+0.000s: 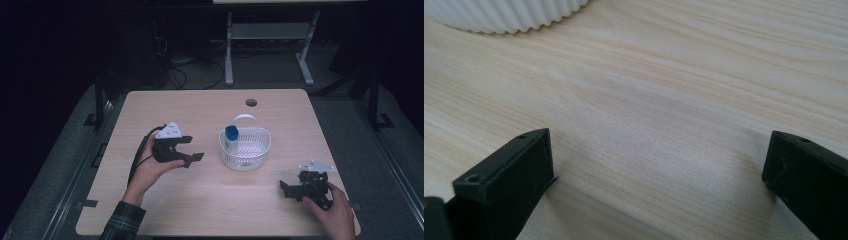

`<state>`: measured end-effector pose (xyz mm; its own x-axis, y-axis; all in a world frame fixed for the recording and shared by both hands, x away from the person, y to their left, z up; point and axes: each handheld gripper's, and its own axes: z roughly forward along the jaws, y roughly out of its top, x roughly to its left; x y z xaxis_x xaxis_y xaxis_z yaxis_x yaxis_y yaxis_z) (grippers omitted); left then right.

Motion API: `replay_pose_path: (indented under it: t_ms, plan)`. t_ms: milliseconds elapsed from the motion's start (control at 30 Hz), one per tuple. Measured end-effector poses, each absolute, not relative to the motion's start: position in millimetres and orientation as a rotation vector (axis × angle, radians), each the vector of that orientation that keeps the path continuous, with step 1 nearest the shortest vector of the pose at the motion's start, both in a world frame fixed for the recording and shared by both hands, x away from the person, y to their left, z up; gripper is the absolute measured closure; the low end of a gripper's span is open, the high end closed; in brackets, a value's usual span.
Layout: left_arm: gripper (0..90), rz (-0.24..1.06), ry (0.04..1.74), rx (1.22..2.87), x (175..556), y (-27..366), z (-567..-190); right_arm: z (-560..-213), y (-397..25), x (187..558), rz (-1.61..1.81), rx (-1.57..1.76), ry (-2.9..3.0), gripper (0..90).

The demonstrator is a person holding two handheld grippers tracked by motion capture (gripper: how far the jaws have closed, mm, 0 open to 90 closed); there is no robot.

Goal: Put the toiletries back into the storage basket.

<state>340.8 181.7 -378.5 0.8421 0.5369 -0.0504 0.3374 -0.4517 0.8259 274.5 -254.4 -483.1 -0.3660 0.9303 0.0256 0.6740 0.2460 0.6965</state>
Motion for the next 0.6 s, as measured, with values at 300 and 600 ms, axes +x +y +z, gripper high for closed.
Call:
replay_pose_path:
  t_ms: [300, 600]
  plan:
    - [23.4, 0.321, 0.711, 2.071, 324.3, 217.6, -381.7, -483.2, -254.1, 274.9, 0.884, 1.471, 2.128, 0.0]
    - [23.4, 0.351, 0.781, 2.097, 313.9, 246.3, -396.0, -483.2, -254.1, 274.9, 0.884, 1.471, 2.128, 0.0]
